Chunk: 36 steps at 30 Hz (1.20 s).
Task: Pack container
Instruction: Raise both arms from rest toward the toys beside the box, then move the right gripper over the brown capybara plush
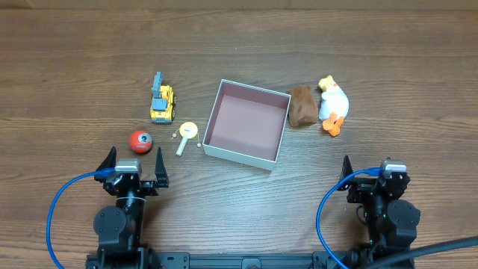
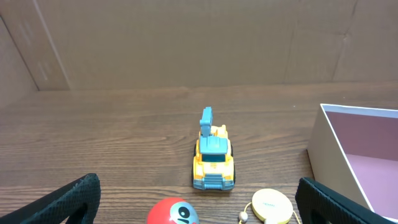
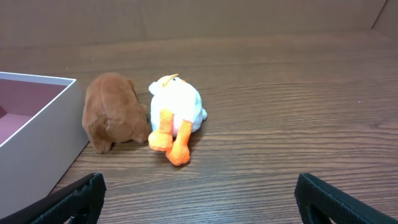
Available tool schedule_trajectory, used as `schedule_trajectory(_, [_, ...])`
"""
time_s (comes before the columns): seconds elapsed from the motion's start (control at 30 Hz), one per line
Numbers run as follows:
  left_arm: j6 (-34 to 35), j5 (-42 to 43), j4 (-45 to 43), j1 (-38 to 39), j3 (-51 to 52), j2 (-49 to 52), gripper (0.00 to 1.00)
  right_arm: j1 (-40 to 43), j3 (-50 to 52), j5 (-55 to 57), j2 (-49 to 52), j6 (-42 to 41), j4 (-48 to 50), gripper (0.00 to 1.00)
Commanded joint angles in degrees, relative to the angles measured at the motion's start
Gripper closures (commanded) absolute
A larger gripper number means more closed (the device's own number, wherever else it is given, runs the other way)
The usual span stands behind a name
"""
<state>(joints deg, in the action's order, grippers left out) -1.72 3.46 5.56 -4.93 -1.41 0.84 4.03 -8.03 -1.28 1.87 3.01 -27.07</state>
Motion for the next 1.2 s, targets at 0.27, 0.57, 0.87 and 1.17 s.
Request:
schedule_trajectory(0.27, [14.9,6.6,-3.1,-0.3,0.4,-0.6,0.00,-0.2,0.3,-21.5,-0.7,-0.5,2.3,0.00])
schedule_trajectory(0.57, [23.1,9.9,11.9,-0.3,-15.4,2.6,0.00,-0.2,-9.3,-24.9,8.3,-9.0,2.1,0.00])
schedule_trajectory(0.87, [16.7,5.6,27.5,-0.3,-44.0,32.8,0.00,-0.2,-44.0,-16.5,42.0,-8.6,-19.4,0.00])
schedule_trajectory(1.17, [8.1,6.7,50.4,-0.4,-76.7,72.4,0.00,-0.2,-75.4,-21.9,76.6,-9.3,-45.5,0.00])
